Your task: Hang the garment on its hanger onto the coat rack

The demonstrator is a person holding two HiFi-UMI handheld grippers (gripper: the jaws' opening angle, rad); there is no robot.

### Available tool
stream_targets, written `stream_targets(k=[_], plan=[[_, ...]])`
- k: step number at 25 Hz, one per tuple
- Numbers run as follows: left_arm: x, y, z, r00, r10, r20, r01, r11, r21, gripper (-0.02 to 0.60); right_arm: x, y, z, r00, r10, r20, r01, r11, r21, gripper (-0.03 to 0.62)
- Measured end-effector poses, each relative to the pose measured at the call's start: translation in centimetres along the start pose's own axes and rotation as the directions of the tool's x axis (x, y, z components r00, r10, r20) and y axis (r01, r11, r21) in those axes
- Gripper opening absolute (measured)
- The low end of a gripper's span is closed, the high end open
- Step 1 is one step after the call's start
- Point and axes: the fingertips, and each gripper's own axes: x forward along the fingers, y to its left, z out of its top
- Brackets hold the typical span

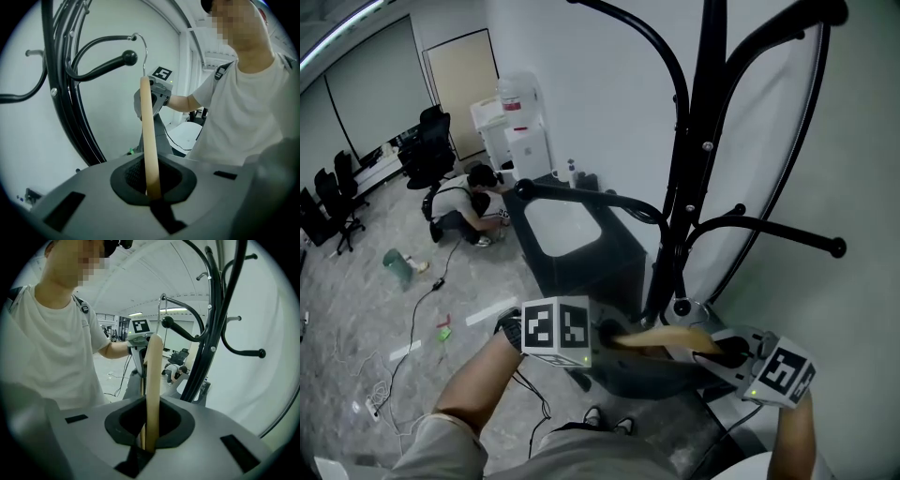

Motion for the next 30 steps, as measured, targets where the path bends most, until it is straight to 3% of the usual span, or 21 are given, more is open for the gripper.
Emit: stream_targets(k=[17,26,30], plan=[[1.5,5.8,-5.1,0.999,-0.035,-0.001,0.035,0.994,-0.105,0.005,5.3,-5.0,-3.5,0.998,0.06,0.002,-0.059,0.991,0.123,0.041],[0.9,7.9,-5.9,0.999,0.045,-0.021,-0.046,0.998,-0.036,0.016,5.4,-6.1,-3.2,0.997,0.063,0.037,-0.065,0.996,0.053,0.046],[-0.5,8.0,-6.3,0.993,0.102,-0.05,-0.103,0.995,-0.006,0.033,4.7,-6.1,-3.1,1.0,0.025,-0.002,-0.025,1.0,0.018,0.078]])
